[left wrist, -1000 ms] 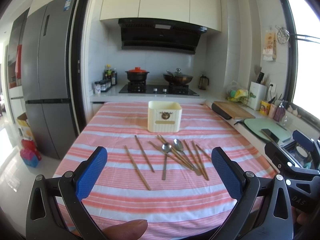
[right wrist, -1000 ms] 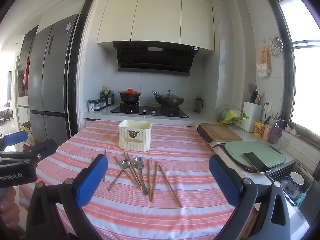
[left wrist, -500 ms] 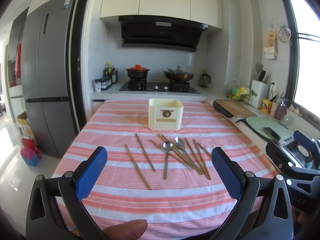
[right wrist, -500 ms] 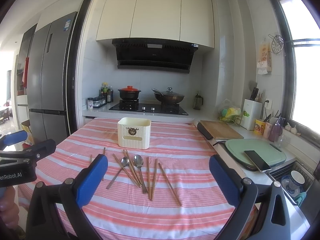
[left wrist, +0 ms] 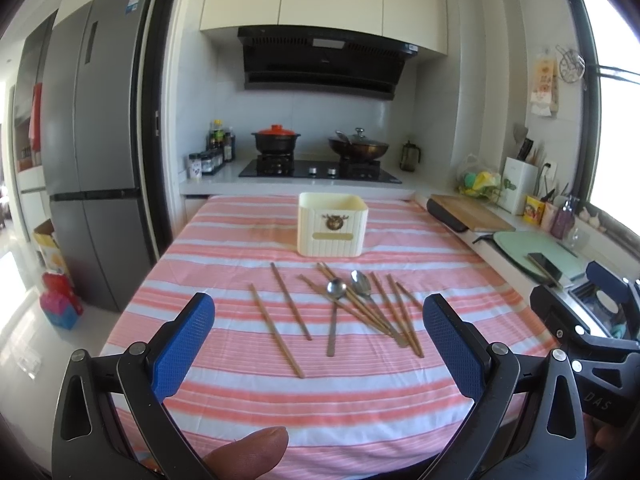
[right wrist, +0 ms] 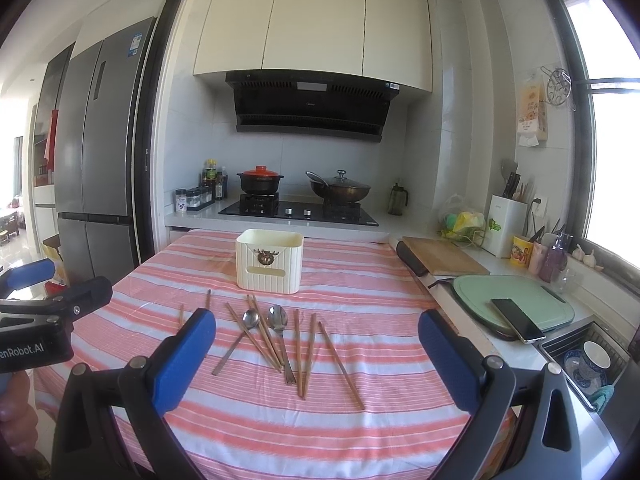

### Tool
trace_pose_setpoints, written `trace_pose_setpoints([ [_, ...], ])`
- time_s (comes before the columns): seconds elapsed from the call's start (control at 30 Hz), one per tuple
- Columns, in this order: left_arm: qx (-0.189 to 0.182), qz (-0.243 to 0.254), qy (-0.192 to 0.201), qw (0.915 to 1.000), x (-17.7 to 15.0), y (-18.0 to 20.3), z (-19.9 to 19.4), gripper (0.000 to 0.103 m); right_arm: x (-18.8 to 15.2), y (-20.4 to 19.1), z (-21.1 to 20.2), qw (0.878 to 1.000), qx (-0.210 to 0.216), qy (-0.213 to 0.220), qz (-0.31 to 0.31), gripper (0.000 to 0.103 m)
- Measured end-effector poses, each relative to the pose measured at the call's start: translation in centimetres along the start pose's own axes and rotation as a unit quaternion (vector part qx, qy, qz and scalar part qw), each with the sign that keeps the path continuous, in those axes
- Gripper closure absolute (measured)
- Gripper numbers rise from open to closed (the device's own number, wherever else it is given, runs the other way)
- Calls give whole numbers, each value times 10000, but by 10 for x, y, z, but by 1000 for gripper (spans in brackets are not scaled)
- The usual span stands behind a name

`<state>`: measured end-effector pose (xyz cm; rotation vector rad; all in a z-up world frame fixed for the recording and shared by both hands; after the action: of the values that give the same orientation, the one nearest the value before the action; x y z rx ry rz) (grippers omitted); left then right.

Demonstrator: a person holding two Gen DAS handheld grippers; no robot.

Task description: Organize utensils

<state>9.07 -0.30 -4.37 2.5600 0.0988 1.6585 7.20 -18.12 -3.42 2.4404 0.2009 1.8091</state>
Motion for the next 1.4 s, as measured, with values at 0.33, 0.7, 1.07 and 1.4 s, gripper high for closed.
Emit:
trace_pose_setpoints([
  [0.33,-9,-19,-15,10000,0,0,0,0,0,-1,1,10000,-3,-7,-19,0],
  [0.7,-47,-67,-46,10000,0,1,1,0,1,-2,1,10000,0,-14,-13,0],
  [1.07,-88,-202,-116,9997,-3,-2,3,0,-1,-6,3,10000,10,-35,-38,0],
  [1.4,-95,-227,-149,9996,-3,-6,4,0,-2,-7,3,10000,7,-46,-47,0],
])
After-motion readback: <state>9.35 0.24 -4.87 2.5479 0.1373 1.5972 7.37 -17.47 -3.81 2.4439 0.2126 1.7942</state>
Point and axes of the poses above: each gripper's, at about its wrist camera, not at the fingertips, and z roughly the way its jaws point, y to its right, x to its top, the point moved 7 cm from there along z, roughly the way its jaws point, and after that the axes turned 2 degrees about -z, right-handed, at the moved point
